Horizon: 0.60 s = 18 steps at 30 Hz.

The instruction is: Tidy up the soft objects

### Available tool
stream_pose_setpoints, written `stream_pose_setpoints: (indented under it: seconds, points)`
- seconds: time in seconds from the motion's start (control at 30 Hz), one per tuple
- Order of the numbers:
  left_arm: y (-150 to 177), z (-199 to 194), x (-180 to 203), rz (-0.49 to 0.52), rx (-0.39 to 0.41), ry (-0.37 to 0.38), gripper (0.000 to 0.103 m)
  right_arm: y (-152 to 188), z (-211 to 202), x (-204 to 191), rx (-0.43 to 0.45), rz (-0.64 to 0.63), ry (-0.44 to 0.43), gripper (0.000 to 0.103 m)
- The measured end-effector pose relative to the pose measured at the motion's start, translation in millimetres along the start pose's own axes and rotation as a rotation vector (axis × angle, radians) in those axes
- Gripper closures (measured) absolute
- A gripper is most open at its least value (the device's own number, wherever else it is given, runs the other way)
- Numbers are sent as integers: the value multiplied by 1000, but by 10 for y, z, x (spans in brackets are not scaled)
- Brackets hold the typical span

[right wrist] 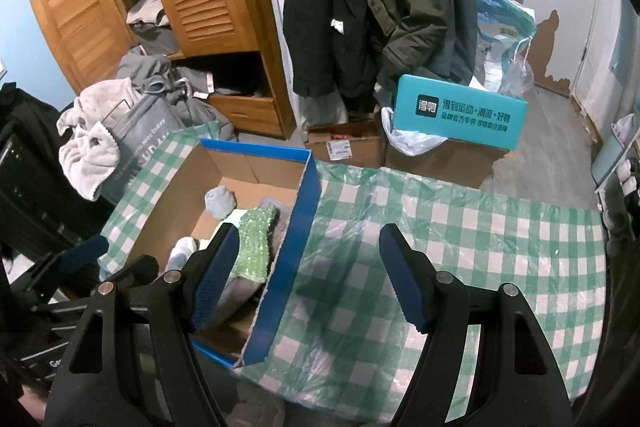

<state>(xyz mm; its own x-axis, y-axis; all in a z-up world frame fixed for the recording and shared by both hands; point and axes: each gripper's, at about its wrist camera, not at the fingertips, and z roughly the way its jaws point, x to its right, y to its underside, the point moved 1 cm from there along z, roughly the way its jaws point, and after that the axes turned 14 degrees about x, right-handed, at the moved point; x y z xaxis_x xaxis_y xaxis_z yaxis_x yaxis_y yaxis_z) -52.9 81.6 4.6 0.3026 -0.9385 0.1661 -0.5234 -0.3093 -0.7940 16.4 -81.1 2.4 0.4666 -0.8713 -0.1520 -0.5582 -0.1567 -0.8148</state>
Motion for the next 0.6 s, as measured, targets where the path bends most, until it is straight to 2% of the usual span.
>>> stream_pose_setpoints:
  seconds: [0.6]
  points:
    - [6,7,0,1,-4,0,15,2,6,8,-1,1,1,31]
